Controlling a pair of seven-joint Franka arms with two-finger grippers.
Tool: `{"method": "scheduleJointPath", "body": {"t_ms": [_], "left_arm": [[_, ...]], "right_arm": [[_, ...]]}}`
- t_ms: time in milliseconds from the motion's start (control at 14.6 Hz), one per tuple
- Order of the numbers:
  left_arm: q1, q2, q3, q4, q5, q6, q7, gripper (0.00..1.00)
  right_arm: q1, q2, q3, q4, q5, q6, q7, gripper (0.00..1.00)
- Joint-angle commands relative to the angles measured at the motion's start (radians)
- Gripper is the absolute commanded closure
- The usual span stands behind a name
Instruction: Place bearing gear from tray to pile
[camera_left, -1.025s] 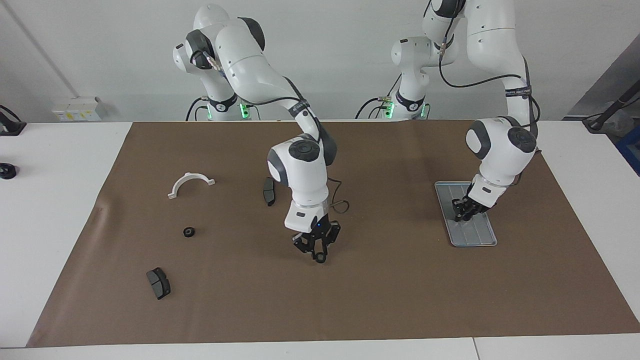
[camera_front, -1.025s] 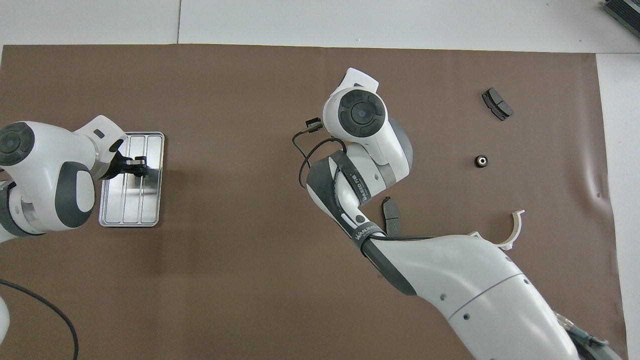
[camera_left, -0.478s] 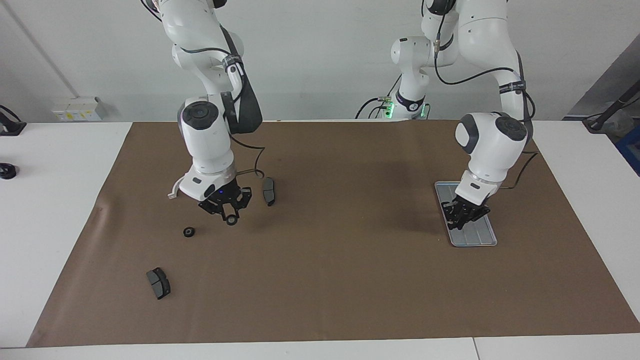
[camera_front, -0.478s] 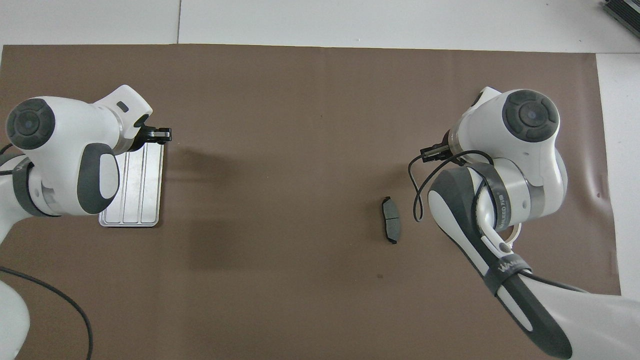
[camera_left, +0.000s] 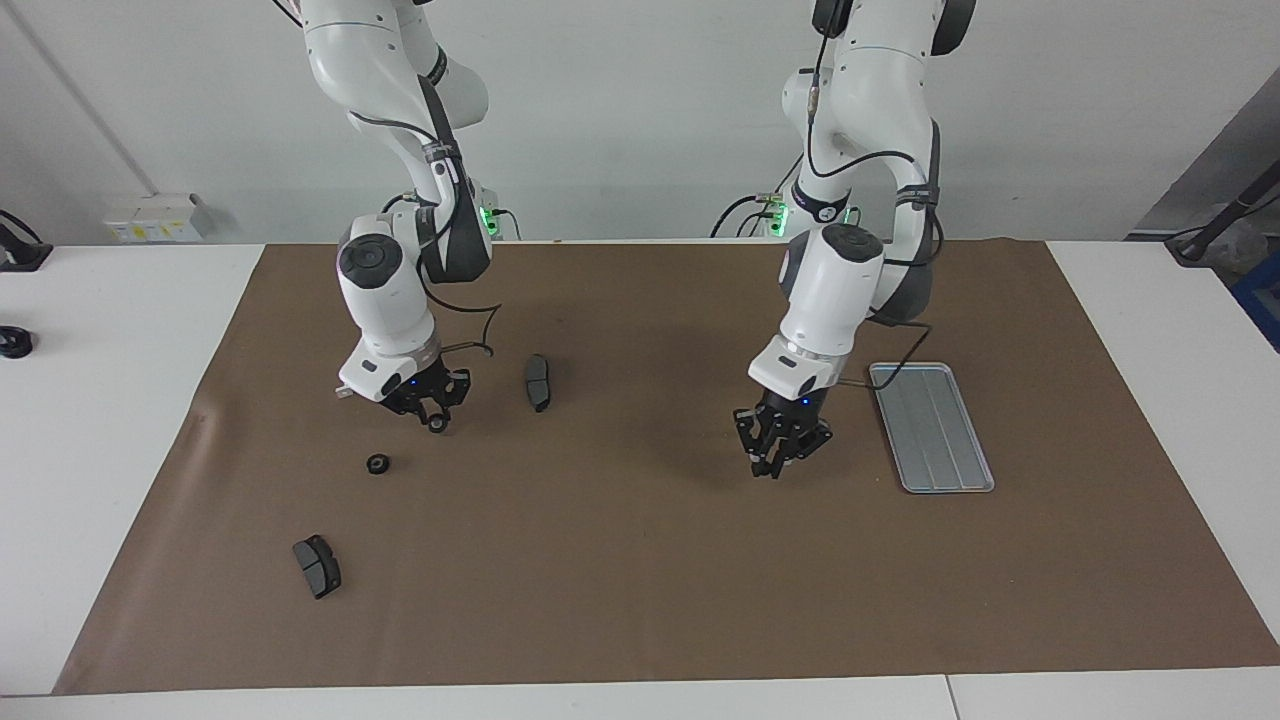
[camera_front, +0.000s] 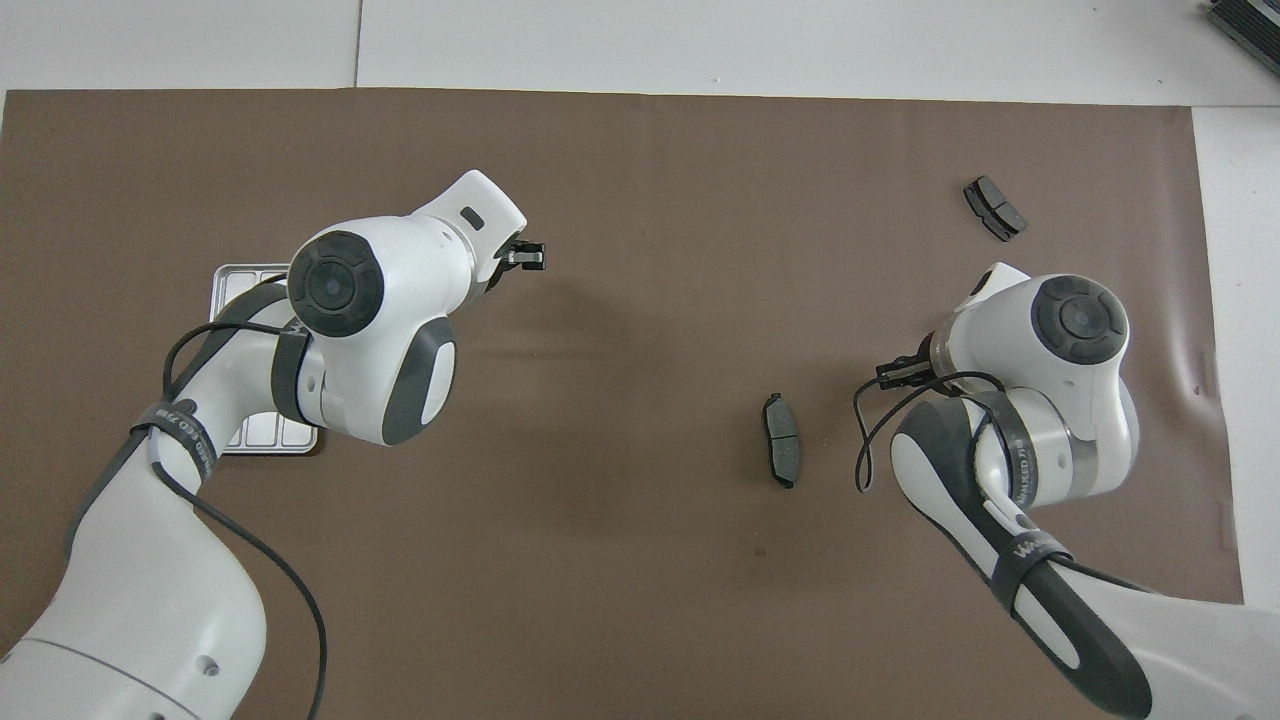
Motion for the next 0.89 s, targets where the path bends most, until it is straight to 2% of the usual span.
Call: {"method": "scheduleJointPath", "body": {"t_ms": [0, 68, 137, 205, 273, 546, 683, 820], "left_arm": [[-0.071, 0.089, 0.029, 0.154, -0.008, -0.065, -0.092, 1.00], [-0.088, 0.114, 0.029, 0.198, -0.007, -0.096, -0.124, 1.00], [-0.114, 0.169, 0.035, 0.259, -0.005, -0.122, -0.164, 1.00], [-0.157, 0.216, 0.075, 0.333, -0.001, -0.139, -0.210, 1.00], [-0.186, 0.221, 0.104, 0.358, 0.005, -0.153, -0.236, 1.00], [-0.211, 0.226, 0.099, 0.340, -0.001, -0.118, -0.243, 1.00], [-0.216, 0.224, 0.098, 0.308, -0.004, -0.054, -0.247, 0.73], [-0.216, 0.221, 0.098, 0.291, -0.004, -0.029, -0.267, 0.29]], "right_arm": [[-0.024, -0.015, 0.017, -0.022, 0.035, 0.019, -0.020, 0.01], [-0.030, -0.015, 0.015, -0.014, 0.035, 0.019, -0.020, 0.00], [-0.036, -0.015, 0.015, 0.006, 0.035, 0.019, -0.020, 0.00], [-0.050, -0.017, 0.015, 0.044, 0.035, 0.004, -0.015, 0.00], [-0.057, -0.021, 0.015, 0.082, 0.035, -0.012, -0.012, 0.00], [-0.062, -0.004, 0.015, 0.262, 0.035, -0.120, 0.003, 0.00], [-0.061, 0.022, 0.018, 0.352, 0.059, -0.177, 0.066, 0.00], [-0.044, 0.043, 0.017, 0.421, 0.130, -0.208, 0.101, 0.00]]}}
